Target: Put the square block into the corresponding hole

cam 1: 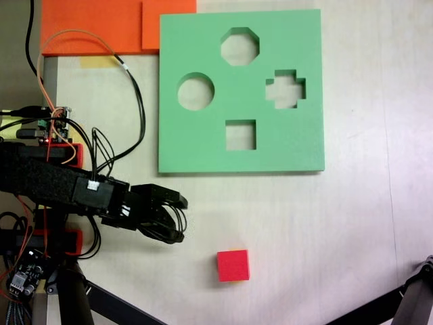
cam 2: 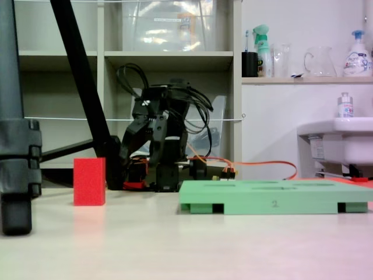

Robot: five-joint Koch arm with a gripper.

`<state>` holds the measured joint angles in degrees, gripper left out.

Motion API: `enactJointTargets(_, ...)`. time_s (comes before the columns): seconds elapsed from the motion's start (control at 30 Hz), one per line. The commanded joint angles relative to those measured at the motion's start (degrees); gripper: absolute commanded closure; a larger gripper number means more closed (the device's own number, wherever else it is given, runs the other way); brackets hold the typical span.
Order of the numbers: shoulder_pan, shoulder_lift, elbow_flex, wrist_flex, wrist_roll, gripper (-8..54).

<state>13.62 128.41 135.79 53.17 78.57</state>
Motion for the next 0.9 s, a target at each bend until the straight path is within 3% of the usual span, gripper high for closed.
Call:
enactJointTargets(0.0,3.87,1.32,-9.58,7.38,0.44,22.1)
enactJointTargets(0.23,11.78,-20.83,-39.55,27.77,-12.92,21.9)
enactJointTargets(0.27,12.83,-23.64,-43.24,30.23,-15.47,19.6)
enactJointTargets(0.3,13.01,-26.28,-46.23,31.29,-16.00,11.1)
enactJointTargets(0.33,13.18,-28.56,-48.78,31.73,-16.00,6.3)
enactJointTargets(0.5,13.71,-36.39,-55.20,32.52,-20.04,-4.7)
enactJointTargets(0.87,11.34,-47.72,-60.03,29.79,-21.36,-6.6)
